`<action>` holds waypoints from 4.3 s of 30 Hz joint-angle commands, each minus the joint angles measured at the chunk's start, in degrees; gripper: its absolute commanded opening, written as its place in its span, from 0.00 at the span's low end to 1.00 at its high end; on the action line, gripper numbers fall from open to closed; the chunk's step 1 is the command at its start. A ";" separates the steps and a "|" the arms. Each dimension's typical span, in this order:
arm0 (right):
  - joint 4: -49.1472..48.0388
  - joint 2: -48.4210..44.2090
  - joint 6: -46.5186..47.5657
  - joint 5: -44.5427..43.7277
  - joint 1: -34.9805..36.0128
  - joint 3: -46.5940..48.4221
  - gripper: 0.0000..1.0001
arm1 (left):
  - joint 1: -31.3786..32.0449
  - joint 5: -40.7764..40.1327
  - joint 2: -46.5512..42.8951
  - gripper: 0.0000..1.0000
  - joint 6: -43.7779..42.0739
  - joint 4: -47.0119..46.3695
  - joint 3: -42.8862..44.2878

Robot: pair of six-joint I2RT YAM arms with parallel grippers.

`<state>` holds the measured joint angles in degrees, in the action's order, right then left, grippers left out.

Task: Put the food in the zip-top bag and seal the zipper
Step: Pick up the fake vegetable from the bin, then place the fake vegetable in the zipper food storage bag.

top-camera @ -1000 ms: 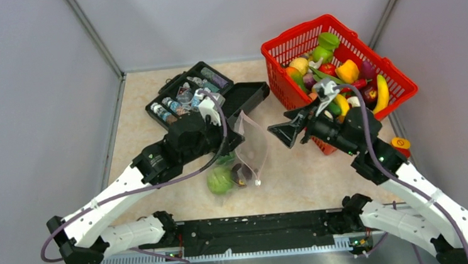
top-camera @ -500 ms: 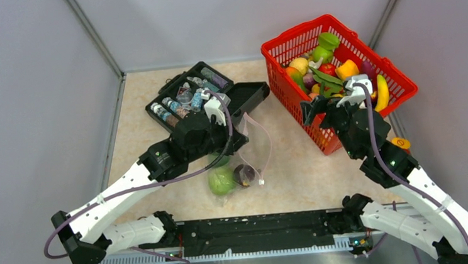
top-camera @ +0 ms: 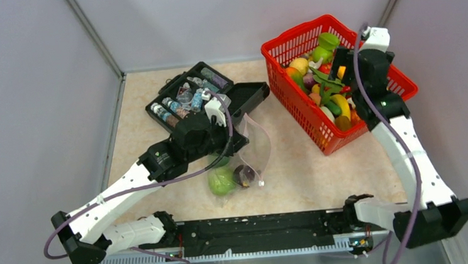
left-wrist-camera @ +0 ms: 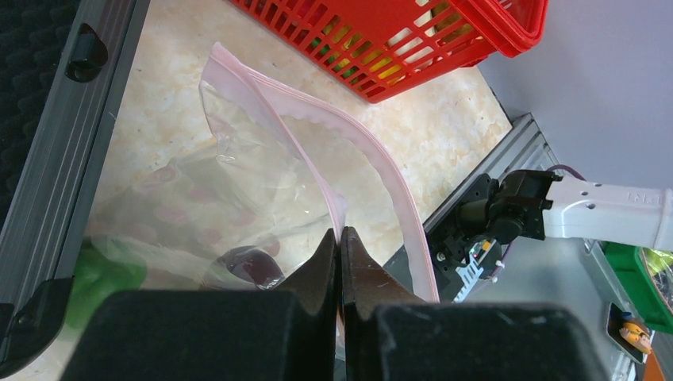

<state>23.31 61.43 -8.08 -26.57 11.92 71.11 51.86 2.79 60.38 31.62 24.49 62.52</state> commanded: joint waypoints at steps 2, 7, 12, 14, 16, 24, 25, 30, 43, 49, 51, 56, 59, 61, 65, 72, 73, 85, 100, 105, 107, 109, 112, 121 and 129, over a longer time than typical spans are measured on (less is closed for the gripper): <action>1.91 9.74 0.19 7.71 -4.44 6.04 0.98 | 0.10 0.85 -2.16 0.00 -0.15 -1.07 -0.03; 1.82 16.99 0.83 5.78 -6.38 10.19 0.95 | 0.10 0.69 -2.82 0.00 -0.67 -0.31 -0.34; -0.77 18.70 0.61 4.29 -10.12 10.74 0.89 | 0.13 -0.24 -3.89 0.00 -0.85 -0.32 -0.95; -1.21 19.63 -0.63 11.52 -13.73 11.14 0.83 | 0.13 -0.42 -4.04 0.00 -0.94 -0.53 -1.19; -1.33 21.58 0.31 15.47 -14.54 12.05 0.81 | 0.09 -0.27 -3.97 0.00 -1.01 -0.79 -1.35; -1.81 33.28 1.59 19.51 -14.56 19.56 0.79 | 0.09 0.60 -3.07 0.00 -1.10 -1.06 -0.72; -0.62 35.42 1.31 17.67 -14.54 21.72 0.79 | 0.11 0.59 -3.08 0.00 -1.11 -1.01 -0.76; 1.91 43.55 1.35 7.89 -14.38 27.43 0.83 | 0.13 0.25 -3.38 0.00 -1.20 -0.95 -0.83; -0.45 53.07 0.53 2.10 -12.72 24.44 0.68 | 0.10 0.16 -2.68 0.00 -0.98 -0.39 -0.28; -3.95 47.08 -0.58 6.84 -12.67 18.75 0.50 | 0.09 0.18 -2.56 0.00 -0.86 -0.41 -0.28; -5.03 43.69 -1.40 9.39 -12.71 17.21 0.48 | 0.13 0.27 -2.55 0.00 -0.77 -0.36 -0.37; -10.39 35.28 -3.67 19.34 -12.71 11.71 0.44 | 0.13 -0.25 -2.98 0.00 -0.68 -0.32 -0.47; -11.70 31.13 -4.73 27.84 -12.71 8.38 0.45 | 0.12 -0.41 -3.09 0.00 -0.59 -0.32 -0.59; -12.40 28.85 -5.77 33.17 -12.71 6.03 0.45 | 0.12 -0.44 -3.16 0.00 -0.51 -0.15 -0.66; -15.83 23.48 -8.42 39.57 -12.71 -1.61 0.46 | 0.11 -0.57 -3.24 0.00 -0.55 -0.01 -0.75; -20.67 10.57 -9.23 39.75 -13.56 -10.94 0.48 | 0.13 -0.41 -2.86 0.00 -0.90 0.82 -0.21; -20.14 9.35 -9.31 40.37 -13.76 -10.56 0.48 | 0.14 -0.26 -2.83 0.00 -0.86 0.74 -0.21; -21.52 -7.73 -14.35 46.65 -13.87 -16.48 0.48 | 0.09 0.27 -1.92 0.00 -0.68 -0.14 -0.03; -44.24 -19.57 -30.88 80.32 -12.64 -28.47 0.46 | 0.10 -0.07 -1.19 0.00 -0.43 -0.77 0.06; -38.88 -17.99 -26.78 88.60 -7.15 -28.45 0.46 | 0.10 0.24 -0.67 0.00 -0.41 -1.22 0.26; -37.53 -18.55 -25.11 88.61 -3.99 -29.07 0.46 | 0.11 0.11 -0.45 0.00 -0.41 -1.16 0.40; -38.11 -19.56 -24.56 88.76 -0.37 -29.80 0.46 | 0.09 -0.06 -0.43 0.00 -0.34 -1.26 0.38; -37.75 -20.11 -23.31 88.17 4.32 -29.76 0.46 | 0.09 0.13 -0.20 0.00 -0.41 -1.42 0.48; -32.53 -15.97 -18.92 76.65 13.39 -28.41 0.45 | 0.11 1.21 0.60 0.00 -0.81 -1.25 1.09; -32.71 -10.86 -17.19 69.59 19.22 -27.12 0.45 | 0.09 1.17 0.61 0.00 -0.93 -0.85 1.51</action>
<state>-8.58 49.12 -28.21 48.14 28.80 40.91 51.86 3.62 61.04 31.35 25.45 61.71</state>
